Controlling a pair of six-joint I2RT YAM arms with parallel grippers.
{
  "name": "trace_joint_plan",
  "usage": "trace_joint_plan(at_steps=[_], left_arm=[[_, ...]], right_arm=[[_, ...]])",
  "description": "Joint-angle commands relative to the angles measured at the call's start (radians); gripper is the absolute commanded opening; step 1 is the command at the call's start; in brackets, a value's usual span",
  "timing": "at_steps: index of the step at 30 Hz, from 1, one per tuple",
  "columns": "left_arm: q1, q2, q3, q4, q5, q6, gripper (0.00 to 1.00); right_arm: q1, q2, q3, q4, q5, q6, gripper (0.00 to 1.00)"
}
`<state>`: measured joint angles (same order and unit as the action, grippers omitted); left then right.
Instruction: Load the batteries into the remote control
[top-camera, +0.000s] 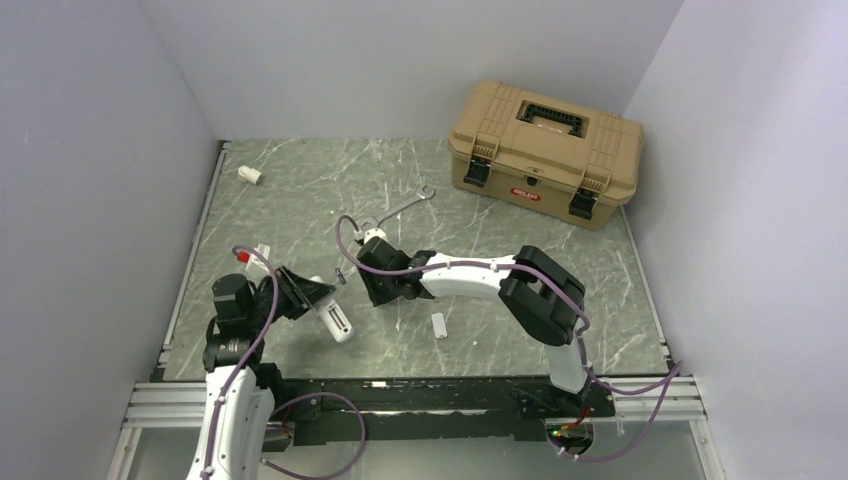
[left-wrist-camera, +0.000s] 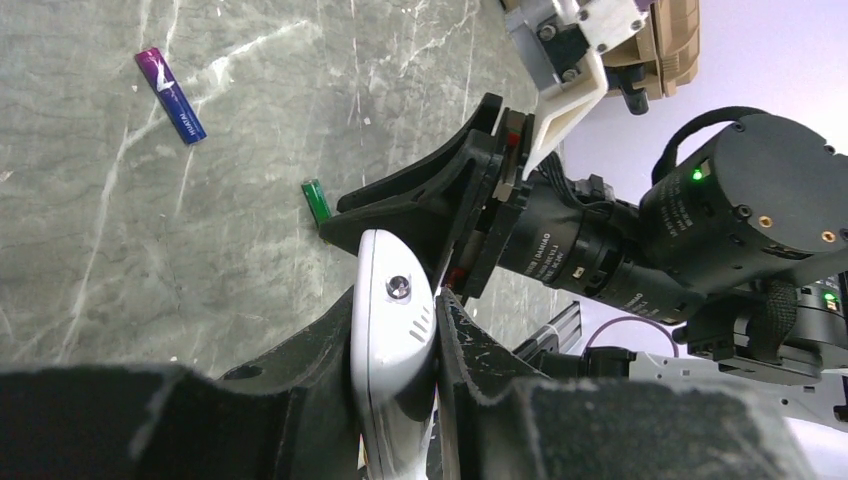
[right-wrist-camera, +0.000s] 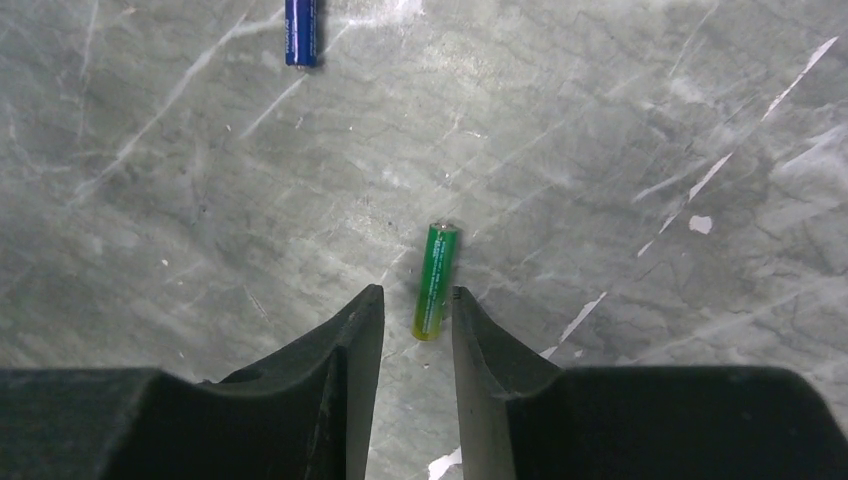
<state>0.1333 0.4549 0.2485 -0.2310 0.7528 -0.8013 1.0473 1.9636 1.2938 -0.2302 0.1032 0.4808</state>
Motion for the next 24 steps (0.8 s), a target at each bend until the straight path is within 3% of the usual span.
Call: trace_joint_plan(at_steps=[1,7,17,21,24], left_arm=[[0.016,-0.009,0.004,0.036,0.052,0.013,0.00],[0.027,-0.012,-0.006,0.043,0.067,0.009,0.00],[0.035,-0.015,0.013,0.013,0.076,0.022,0.00],[0.034,-0.021,0.014,0.002,0.071,0.025,0.00],[0.035,-0.029,0.004,0.017,0.079,0.009,0.00]], right_arm=[[0.017,0.021,0.059,-0.049,0.032,0.005,0.33],[0.029,0.058,0.092,-0.108,0.069,-0.003,0.31],[0.046,0.089,0.129,-0.201,0.126,-0.024,0.13],[0.048,0.064,0.109,-0.200,0.138,-0.028,0.02],[0.048,0.007,0.067,-0.171,0.130,-0.052,0.00]])
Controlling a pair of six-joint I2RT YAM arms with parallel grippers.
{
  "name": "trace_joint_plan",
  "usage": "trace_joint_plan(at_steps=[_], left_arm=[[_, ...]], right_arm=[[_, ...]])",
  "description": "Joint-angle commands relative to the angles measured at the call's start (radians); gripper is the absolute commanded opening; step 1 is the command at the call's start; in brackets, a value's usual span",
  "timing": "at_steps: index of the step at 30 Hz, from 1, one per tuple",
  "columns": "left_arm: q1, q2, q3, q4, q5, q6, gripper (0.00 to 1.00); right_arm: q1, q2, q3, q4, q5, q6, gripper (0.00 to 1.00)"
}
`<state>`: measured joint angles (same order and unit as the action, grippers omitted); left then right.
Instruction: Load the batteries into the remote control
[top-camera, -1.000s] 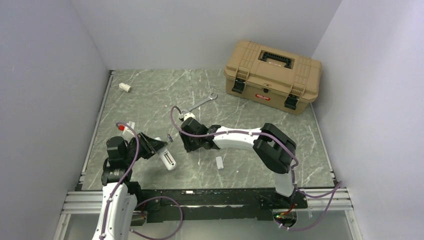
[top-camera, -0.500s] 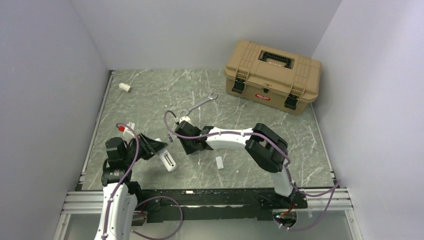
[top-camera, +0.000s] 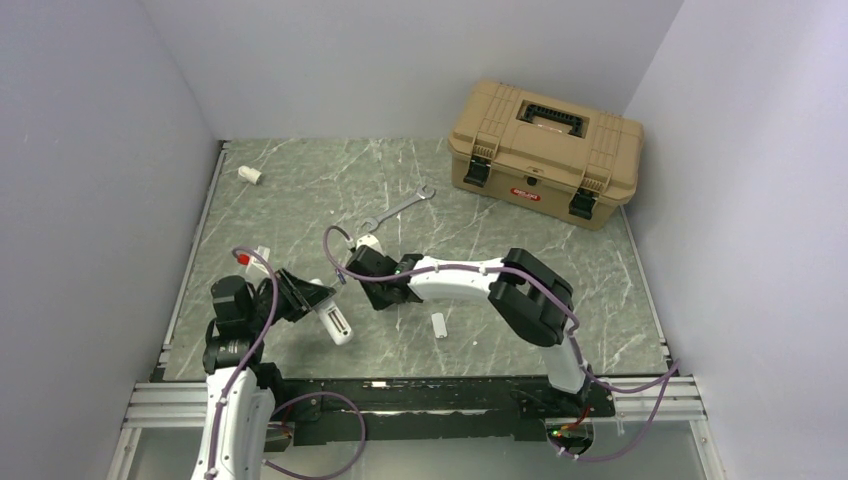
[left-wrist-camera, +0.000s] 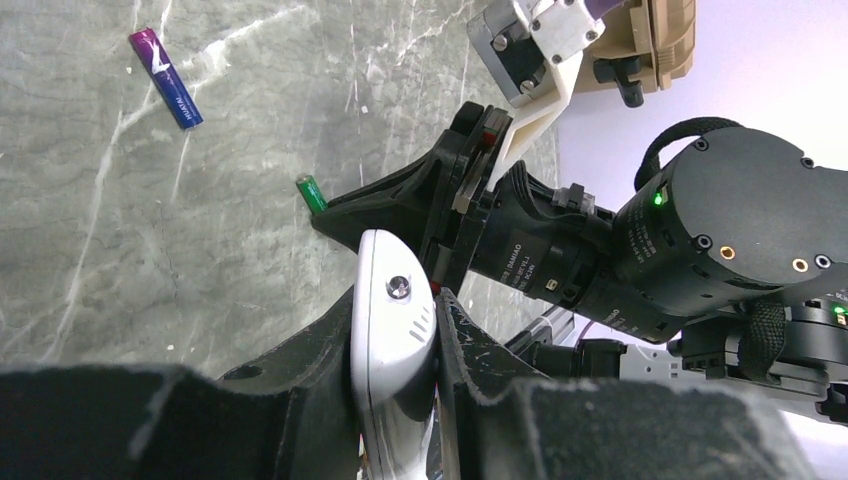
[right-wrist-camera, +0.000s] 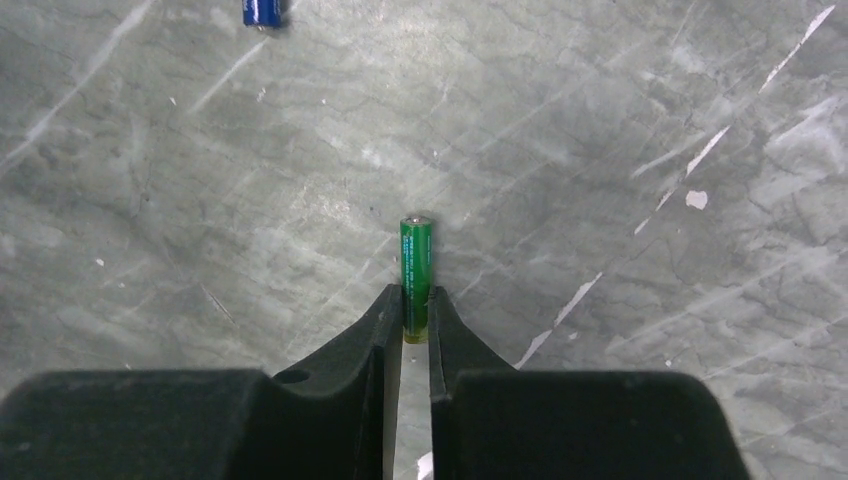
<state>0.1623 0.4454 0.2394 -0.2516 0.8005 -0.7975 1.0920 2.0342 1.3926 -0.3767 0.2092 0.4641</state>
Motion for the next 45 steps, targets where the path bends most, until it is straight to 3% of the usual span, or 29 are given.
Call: trace_joint_plan(at_steps=[1,9,16,23,29,34,38,45], left_arm=[[0.005,-0.021,0.006,0.043,0.037,0.001,0.00],[0.006,-0.049,-0.043,0.152,0.101,-0.044,0.00],[0.001,-0.081,-0.182,0.530,0.180,-0.258,0.00],[-0.020,-0.097,-0.204,0.642,0.183,-0.299,0.00],[-0.103,-0.074,-0.204,0.722,0.130,-0.316,0.00],[-0.267,-0.019,-0.190,0.806,0.031,-0.312,0.00],[-0.397,0.036,-0.189,0.874,-0.054,-0.315,0.00],[-0.491,0.126,-0.209,1.079,-0.105,-0.368,0.00]], right_arm=[[0.003,-0.095,-0.057,0.005,0.013,-0.050,0.00],[0.003,-0.462,-0.300,0.161,-0.093,-0.206,0.00],[0.015,-0.851,-0.612,0.300,-0.243,-0.264,0.00],[0.060,-1.149,-0.818,0.397,-0.372,-0.312,0.00],[0.116,-1.257,-0.860,0.394,-0.455,-0.406,0.00],[0.144,-1.306,-0.863,0.393,-0.476,-0.452,0.00],[0.149,-1.303,-0.844,0.368,-0.507,-0.450,0.00],[0.161,-1.294,-0.832,0.323,-0.582,-0.457,0.00]])
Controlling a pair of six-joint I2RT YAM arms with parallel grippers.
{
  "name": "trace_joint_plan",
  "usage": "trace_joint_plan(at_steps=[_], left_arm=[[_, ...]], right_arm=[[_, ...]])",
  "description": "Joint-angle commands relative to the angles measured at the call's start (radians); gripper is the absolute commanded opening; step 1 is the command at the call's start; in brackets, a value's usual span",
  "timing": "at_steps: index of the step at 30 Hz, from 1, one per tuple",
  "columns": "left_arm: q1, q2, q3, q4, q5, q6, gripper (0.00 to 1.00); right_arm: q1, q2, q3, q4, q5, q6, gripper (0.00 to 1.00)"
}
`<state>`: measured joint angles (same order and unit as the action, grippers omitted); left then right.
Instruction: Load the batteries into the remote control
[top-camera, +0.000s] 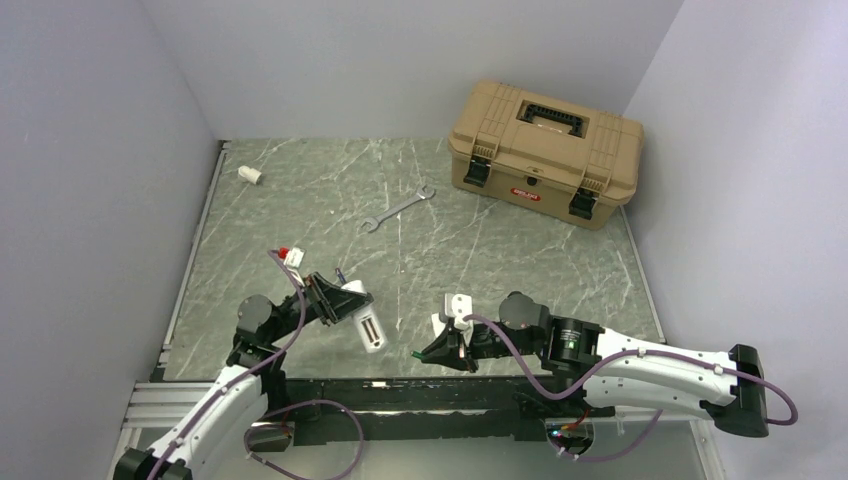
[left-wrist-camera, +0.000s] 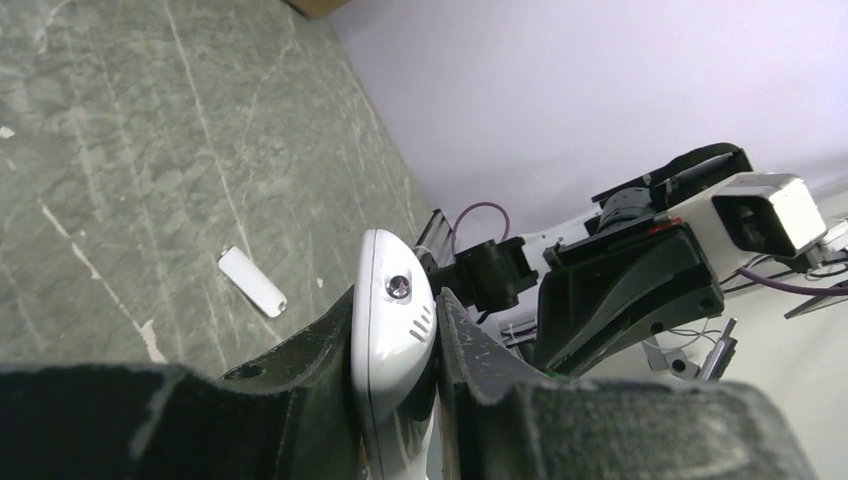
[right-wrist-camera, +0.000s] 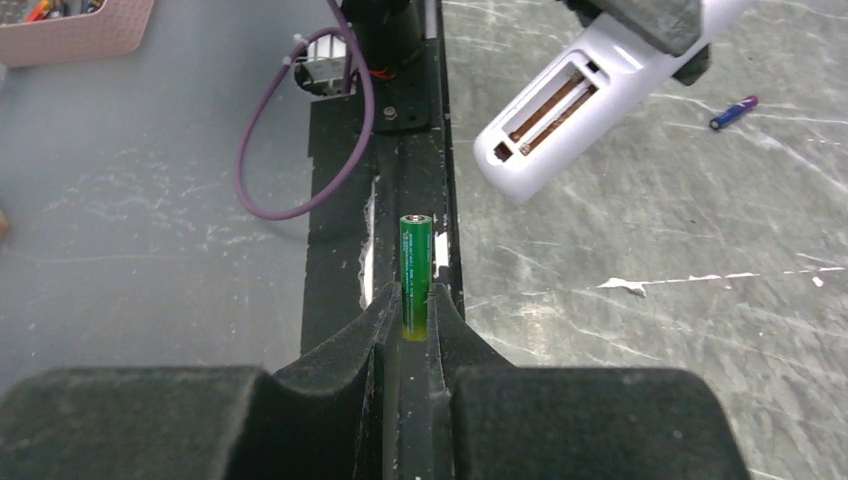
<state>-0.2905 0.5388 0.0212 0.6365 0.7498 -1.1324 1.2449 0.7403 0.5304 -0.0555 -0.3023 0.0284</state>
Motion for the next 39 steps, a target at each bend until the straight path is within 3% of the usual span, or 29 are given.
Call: trace_joint_plan(at_steps=[1,12,26,35,39], left_arm=[[-0.050,0.041,0.013,0.202,-0.056,-0.033,0.00],[-0.163,0.109,0.027,0.263,-0.122,-0.012,0.00],[-0.232,0.259,0.027,0.551,-0.084,-0.033,0.00],[-0.259,0.253,0.043,0.457,-0.135,-0.021,0.00],[-0.265,0.190,0.049,0.243,-0.239,-0.011,0.00]], right_arm=[[0.008,0.006,0.037,-0.016,-0.077,-0.042,0.00],[0.013,0.032,0.089,-0.031,-0.028,-0.035,0.00],[0.021,-0.023,0.104,-0.027,0.085,0.036,0.00],[0.022,-0.004,0.117,-0.003,0.251,0.162,0.00],[0.023,0.029,0.137,-0.004,0.342,0.266,0.00]])
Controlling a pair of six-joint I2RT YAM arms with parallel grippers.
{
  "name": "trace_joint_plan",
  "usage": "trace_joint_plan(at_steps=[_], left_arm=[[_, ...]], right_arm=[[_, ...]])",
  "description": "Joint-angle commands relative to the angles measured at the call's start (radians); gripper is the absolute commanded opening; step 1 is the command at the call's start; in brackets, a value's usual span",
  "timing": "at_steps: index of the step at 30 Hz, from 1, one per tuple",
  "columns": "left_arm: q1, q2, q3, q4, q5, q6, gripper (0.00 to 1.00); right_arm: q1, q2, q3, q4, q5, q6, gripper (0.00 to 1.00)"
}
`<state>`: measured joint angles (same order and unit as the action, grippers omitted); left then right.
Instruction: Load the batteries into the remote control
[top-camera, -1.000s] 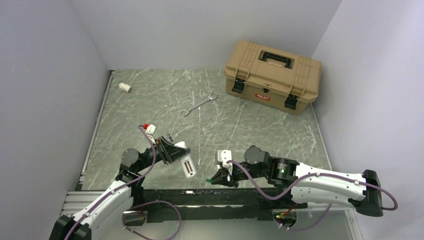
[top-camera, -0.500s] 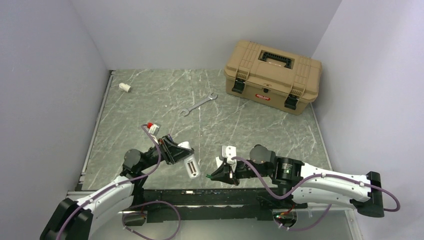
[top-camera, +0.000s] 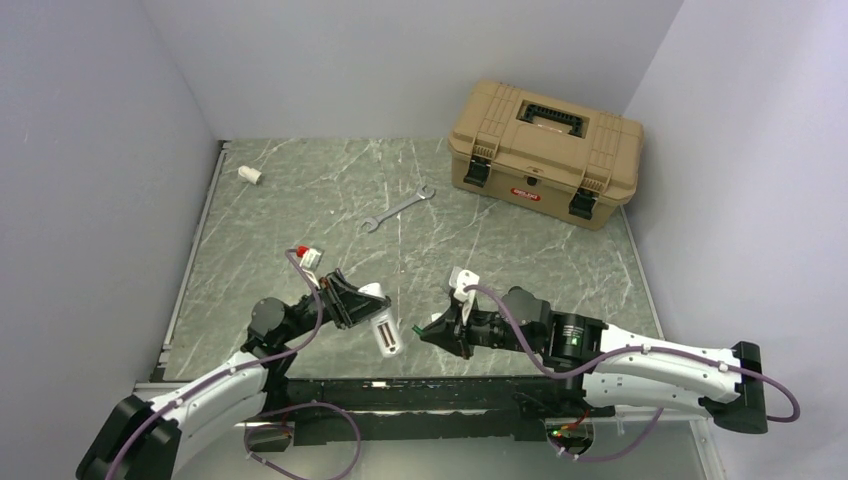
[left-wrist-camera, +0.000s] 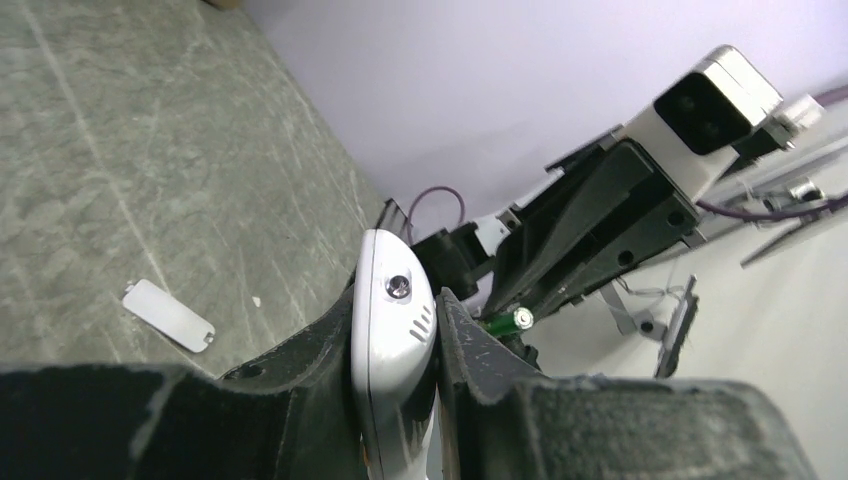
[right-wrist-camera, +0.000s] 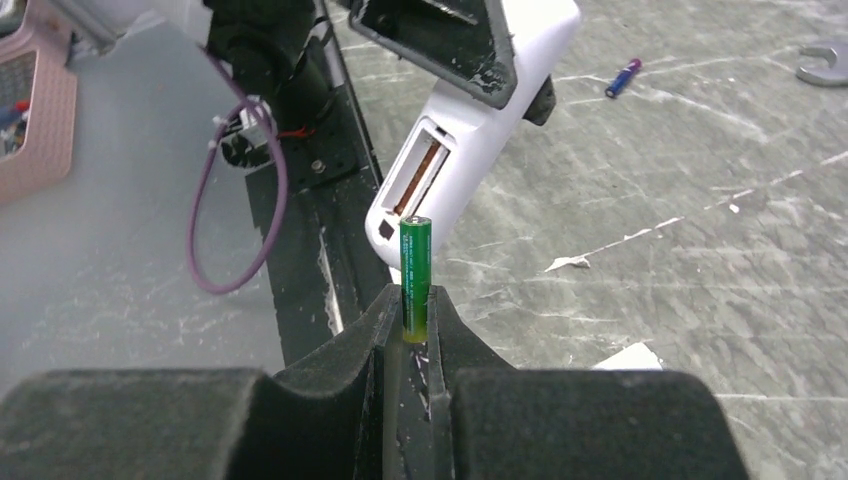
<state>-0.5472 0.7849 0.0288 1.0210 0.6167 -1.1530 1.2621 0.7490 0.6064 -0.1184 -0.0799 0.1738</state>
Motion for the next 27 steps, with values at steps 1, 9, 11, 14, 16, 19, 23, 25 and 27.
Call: trace_joint_plan(at_steps=[1,9,11,14,16,19,23,25,27], left_arm=[[-0.009,-0.075,0.038,-0.192,-0.144,0.001,0.00],[-0.026,-0.180,0.026,-0.375,-0.337,-0.030,0.00],[-0.029,-0.196,0.030,-0.401,-0.355,-0.029,0.00],[-0.030,-0.214,0.038,-0.434,-0.369,-0.027,0.00],[-0.032,-0.222,0.039,-0.449,-0.370,-0.026,0.00],[-0.032,-0.222,0.034,-0.447,-0.364,-0.034,0.00],[-0.032,-0.217,0.018,-0.428,-0.355,-0.048,0.00],[-0.032,-0.215,0.012,-0.419,-0.351,-0.053,0.00],[-0.032,-0.215,0.007,-0.415,-0.350,-0.064,0.00]], right_arm=[[0.005,0.032,0.064,0.064,0.144,0.146,0.00],[0.021,0.194,0.129,0.148,0.268,0.326,0.00],[0.029,0.243,0.153,0.156,0.274,0.357,0.00],[0.052,0.304,0.176,0.173,0.286,0.394,0.00],[0.069,0.333,0.180,0.187,0.302,0.419,0.00],[0.091,0.342,0.147,0.270,0.319,0.442,0.00],[0.112,0.363,0.143,0.299,0.351,0.438,0.00],[0.116,0.384,0.157,0.281,0.364,0.426,0.00],[0.117,0.397,0.165,0.264,0.384,0.419,0.00]])
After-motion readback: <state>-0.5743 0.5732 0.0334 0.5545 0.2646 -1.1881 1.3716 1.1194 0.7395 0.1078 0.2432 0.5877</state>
